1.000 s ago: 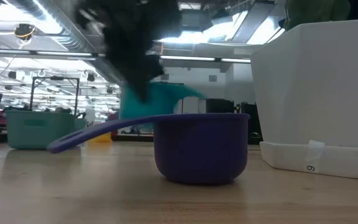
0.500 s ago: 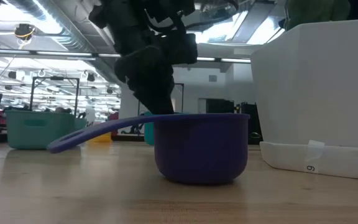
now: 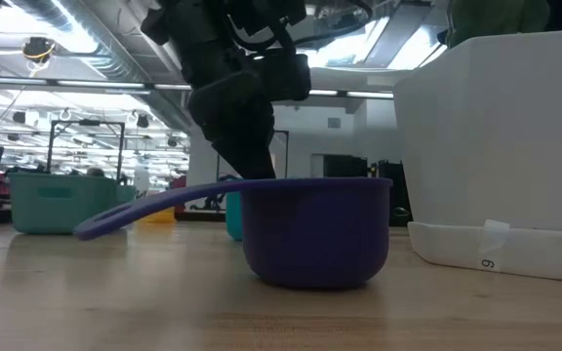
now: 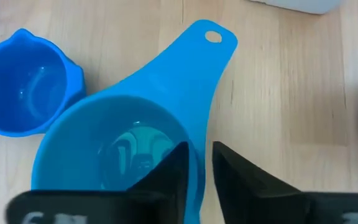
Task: Nest measuring cups in basket
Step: Adjust the light blue measuring cup
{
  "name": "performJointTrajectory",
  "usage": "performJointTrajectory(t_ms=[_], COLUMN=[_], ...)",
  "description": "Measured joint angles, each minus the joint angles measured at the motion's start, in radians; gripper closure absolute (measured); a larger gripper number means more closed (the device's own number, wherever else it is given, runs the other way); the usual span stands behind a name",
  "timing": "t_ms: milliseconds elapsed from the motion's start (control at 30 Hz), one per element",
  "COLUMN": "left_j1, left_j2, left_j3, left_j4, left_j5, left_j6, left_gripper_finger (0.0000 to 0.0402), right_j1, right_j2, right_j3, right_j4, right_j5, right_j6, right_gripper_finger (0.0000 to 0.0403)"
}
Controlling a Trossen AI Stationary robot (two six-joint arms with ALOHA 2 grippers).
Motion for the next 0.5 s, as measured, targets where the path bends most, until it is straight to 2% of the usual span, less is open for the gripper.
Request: performJointTrajectory(t_ms=[300, 500], left_j1=[-0.002, -0.007], left_j2=[0.000, 0.000], left_j3=[0.000, 0.001], left_j4=[0.000, 0.000], left_j5=[0.000, 0.000], left_j6=[-0.005, -0.002], left_gripper_finger=[0.0253, 0.0238], right_j1=[0.000, 0.000], right_j2=[0.000, 0.000], right_j3=[0.000, 0.000], right_j4=[0.000, 0.000], right_j5=[0.000, 0.000], right_j6=[0.000, 0.000], right_gripper_finger=[0.0147, 0.0147])
